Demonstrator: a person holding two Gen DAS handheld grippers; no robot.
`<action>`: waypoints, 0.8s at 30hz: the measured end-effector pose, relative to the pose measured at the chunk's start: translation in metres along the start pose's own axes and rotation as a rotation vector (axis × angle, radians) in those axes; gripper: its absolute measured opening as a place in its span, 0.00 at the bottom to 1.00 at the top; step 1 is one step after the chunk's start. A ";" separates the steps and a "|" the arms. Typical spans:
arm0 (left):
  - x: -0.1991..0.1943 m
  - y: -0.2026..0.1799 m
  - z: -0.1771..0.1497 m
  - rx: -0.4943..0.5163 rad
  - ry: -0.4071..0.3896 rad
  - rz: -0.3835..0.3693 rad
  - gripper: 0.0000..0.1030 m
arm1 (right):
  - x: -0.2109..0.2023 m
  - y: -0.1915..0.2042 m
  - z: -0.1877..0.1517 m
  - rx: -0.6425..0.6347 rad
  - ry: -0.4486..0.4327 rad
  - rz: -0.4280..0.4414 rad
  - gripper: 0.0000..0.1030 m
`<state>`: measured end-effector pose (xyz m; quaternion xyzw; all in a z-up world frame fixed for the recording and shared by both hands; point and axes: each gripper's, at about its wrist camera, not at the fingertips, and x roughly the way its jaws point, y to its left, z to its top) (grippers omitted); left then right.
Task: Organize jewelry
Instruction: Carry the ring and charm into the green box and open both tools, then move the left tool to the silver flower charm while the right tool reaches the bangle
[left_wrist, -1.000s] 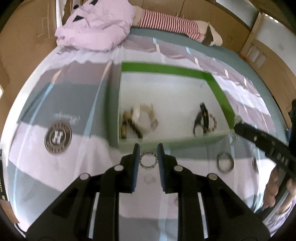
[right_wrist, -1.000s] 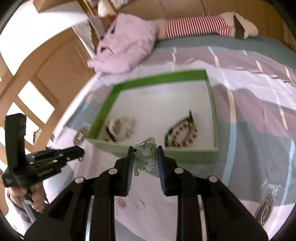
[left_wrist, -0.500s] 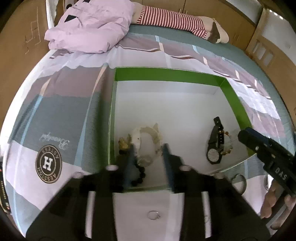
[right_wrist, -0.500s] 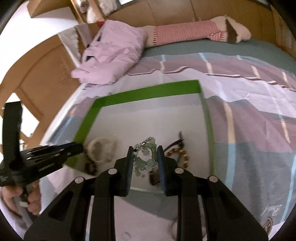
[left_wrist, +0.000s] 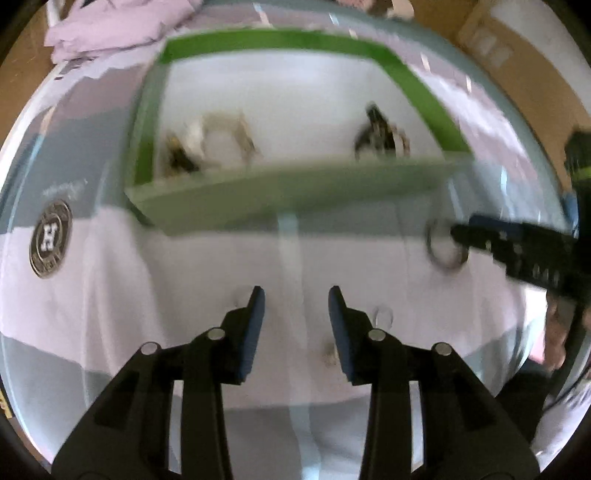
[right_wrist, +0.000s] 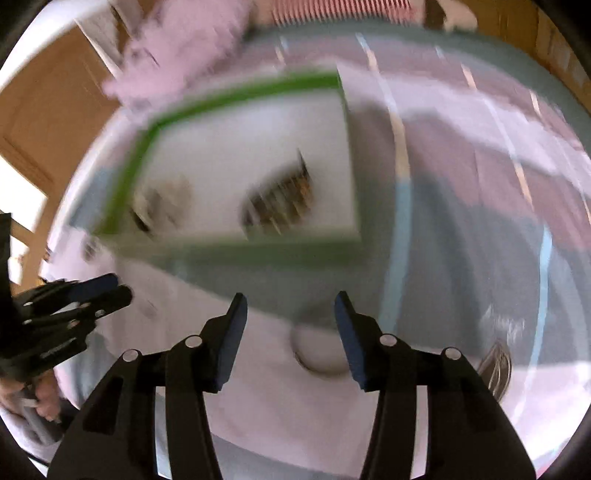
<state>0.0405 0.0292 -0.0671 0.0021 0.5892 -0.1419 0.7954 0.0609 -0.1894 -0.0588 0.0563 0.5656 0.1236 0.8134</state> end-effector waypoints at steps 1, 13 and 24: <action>0.002 -0.004 -0.004 0.009 0.015 -0.011 0.33 | 0.005 -0.003 -0.004 0.000 0.019 -0.004 0.49; 0.023 -0.012 -0.017 0.007 0.103 -0.008 0.34 | 0.013 -0.030 -0.018 0.042 0.080 -0.078 0.49; 0.011 -0.012 -0.015 0.012 0.083 -0.053 0.38 | 0.015 -0.036 -0.019 0.047 0.093 -0.096 0.53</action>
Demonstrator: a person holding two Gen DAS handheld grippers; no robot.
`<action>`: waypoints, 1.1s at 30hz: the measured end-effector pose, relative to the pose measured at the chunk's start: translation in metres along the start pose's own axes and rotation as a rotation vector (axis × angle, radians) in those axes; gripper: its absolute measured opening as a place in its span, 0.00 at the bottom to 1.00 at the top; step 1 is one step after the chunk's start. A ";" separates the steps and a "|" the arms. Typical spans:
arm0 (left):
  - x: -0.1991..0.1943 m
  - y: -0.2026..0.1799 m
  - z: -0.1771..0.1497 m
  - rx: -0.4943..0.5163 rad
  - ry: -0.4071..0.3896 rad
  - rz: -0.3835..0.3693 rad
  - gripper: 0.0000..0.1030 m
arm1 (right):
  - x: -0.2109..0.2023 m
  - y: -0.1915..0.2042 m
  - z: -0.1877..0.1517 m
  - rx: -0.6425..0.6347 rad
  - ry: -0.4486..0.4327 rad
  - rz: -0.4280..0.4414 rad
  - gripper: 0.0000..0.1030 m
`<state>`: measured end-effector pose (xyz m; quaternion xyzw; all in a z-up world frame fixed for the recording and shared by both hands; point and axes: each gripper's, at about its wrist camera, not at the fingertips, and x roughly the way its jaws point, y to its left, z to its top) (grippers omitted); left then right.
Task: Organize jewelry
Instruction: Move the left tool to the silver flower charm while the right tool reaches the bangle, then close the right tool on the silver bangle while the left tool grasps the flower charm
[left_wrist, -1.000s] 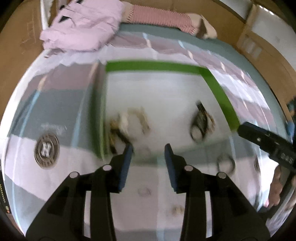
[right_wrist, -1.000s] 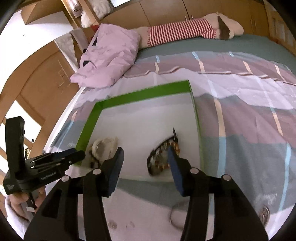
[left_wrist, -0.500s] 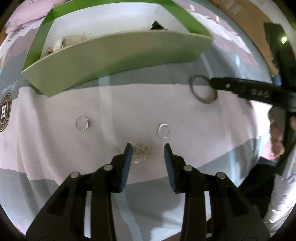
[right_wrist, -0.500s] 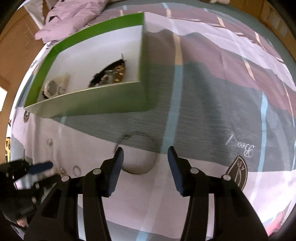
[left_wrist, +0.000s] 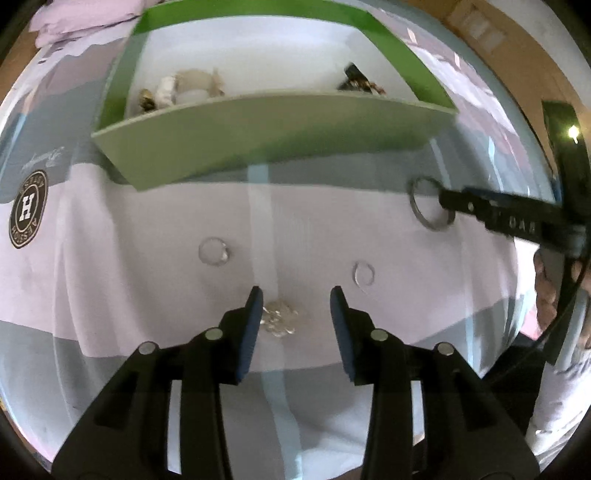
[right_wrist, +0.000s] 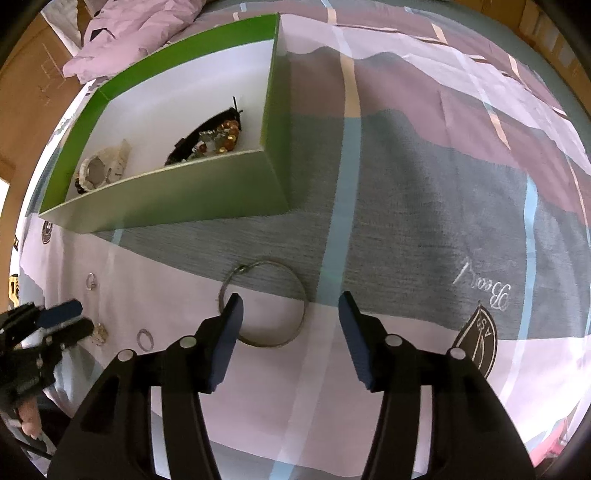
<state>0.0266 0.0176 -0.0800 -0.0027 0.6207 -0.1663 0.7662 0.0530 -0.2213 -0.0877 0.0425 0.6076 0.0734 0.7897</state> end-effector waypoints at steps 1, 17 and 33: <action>0.001 0.000 -0.004 0.006 0.005 0.009 0.40 | 0.002 0.001 0.001 -0.001 0.004 -0.002 0.53; 0.009 0.012 0.001 -0.013 0.002 0.150 0.19 | 0.019 0.013 0.005 -0.046 0.033 0.002 0.51; -0.003 0.012 0.008 -0.009 -0.033 0.112 0.28 | 0.015 0.024 -0.006 -0.084 0.077 0.107 0.31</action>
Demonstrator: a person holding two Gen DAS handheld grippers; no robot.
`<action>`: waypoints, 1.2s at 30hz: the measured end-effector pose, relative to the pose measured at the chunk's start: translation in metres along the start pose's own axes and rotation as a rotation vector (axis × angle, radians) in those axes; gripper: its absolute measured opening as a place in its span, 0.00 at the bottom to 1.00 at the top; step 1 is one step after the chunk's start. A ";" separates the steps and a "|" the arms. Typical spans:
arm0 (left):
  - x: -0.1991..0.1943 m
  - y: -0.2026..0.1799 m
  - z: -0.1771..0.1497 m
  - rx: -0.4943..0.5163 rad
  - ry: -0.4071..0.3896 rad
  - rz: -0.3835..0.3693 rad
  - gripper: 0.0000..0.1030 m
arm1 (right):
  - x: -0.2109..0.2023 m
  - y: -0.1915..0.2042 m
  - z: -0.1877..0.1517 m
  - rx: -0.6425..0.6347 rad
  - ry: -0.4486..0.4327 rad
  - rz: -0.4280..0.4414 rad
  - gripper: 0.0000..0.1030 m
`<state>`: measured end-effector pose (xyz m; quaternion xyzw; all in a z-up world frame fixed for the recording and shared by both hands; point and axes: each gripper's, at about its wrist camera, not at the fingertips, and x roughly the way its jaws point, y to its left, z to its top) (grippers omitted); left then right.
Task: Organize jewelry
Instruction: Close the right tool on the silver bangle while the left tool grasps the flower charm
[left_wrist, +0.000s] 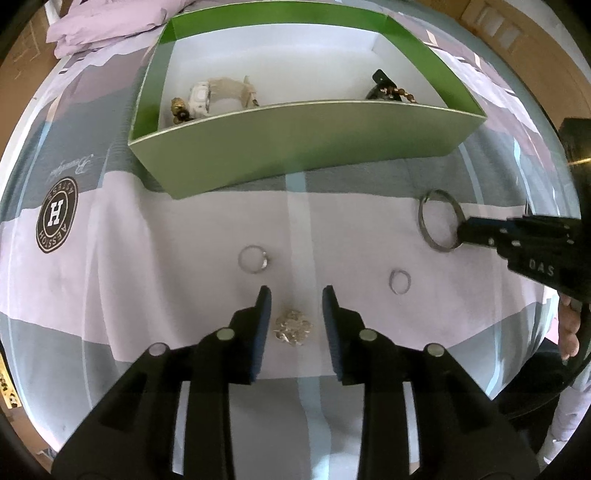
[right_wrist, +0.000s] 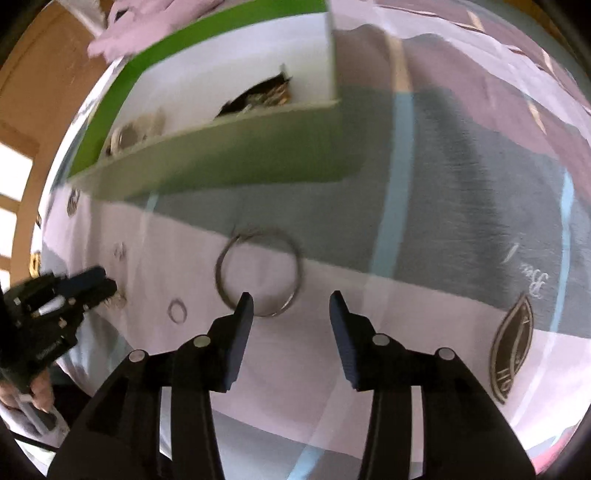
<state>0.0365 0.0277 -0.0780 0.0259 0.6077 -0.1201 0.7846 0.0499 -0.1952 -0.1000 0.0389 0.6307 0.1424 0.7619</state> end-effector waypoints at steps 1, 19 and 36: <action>0.000 0.002 -0.003 -0.002 0.000 0.000 0.29 | 0.002 0.003 0.000 -0.021 -0.002 -0.004 0.14; 0.001 0.003 -0.011 0.031 0.055 -0.006 0.38 | -0.002 0.006 0.003 -0.037 -0.056 -0.098 0.32; 0.017 -0.014 -0.013 0.052 0.087 0.031 0.25 | 0.013 0.031 0.012 -0.089 -0.021 -0.137 0.32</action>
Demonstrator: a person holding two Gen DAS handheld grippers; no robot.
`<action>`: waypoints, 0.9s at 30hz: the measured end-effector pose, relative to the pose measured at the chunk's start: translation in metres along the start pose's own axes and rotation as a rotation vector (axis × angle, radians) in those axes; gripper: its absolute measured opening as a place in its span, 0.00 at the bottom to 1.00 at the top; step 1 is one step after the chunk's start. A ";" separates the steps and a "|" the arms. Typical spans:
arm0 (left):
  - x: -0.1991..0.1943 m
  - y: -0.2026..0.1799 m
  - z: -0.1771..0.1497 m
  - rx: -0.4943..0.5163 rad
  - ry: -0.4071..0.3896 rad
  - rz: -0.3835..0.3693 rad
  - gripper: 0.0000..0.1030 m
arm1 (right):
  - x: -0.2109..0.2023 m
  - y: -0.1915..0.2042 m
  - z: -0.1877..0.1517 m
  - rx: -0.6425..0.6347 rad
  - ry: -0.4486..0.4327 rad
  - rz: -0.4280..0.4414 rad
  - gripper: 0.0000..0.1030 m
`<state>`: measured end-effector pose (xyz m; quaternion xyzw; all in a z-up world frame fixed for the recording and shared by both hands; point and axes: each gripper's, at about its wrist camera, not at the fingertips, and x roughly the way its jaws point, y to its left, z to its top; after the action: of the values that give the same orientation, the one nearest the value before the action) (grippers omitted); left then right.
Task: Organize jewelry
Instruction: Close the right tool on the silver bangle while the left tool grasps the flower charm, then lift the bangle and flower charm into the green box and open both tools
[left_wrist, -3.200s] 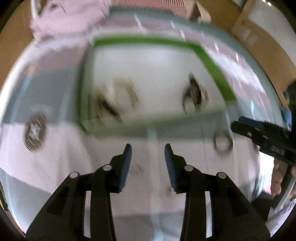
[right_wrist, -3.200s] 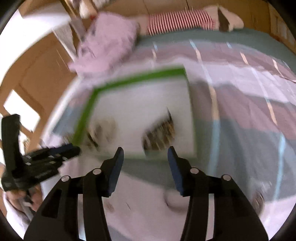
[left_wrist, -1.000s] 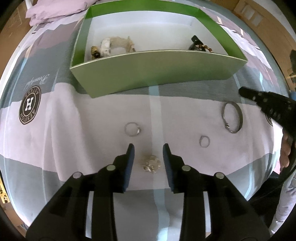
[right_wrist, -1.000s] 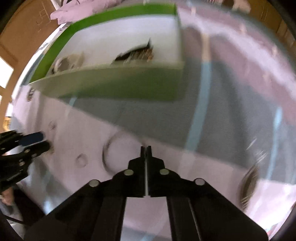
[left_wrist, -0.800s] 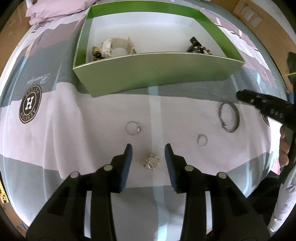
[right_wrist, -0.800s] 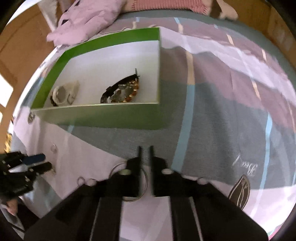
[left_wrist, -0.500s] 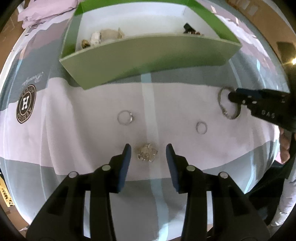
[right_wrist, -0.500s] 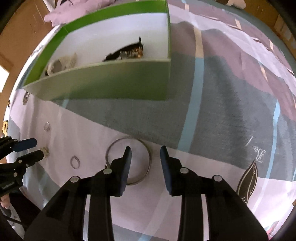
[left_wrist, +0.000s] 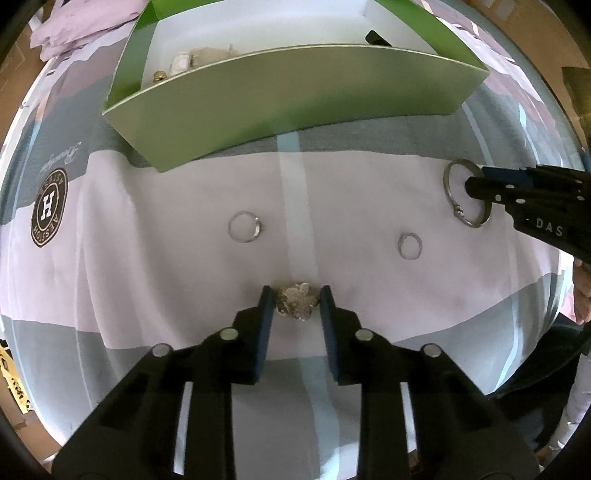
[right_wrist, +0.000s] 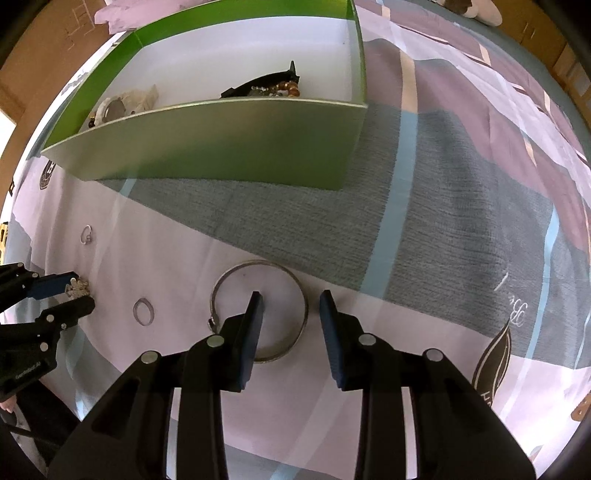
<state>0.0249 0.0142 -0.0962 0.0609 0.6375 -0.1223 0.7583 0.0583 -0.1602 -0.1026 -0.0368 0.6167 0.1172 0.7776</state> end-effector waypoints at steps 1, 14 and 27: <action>0.000 0.000 -0.001 -0.001 -0.001 0.000 0.25 | 0.000 0.001 0.000 -0.002 0.001 -0.001 0.29; -0.023 0.011 -0.001 -0.022 -0.087 -0.042 0.24 | -0.020 -0.008 -0.009 0.016 -0.045 0.035 0.03; -0.051 0.019 0.000 -0.051 -0.213 -0.069 0.24 | -0.038 -0.011 -0.002 0.015 -0.120 0.087 0.03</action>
<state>0.0222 0.0381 -0.0476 0.0061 0.5581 -0.1379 0.8182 0.0510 -0.1760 -0.0674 0.0030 0.5709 0.1480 0.8076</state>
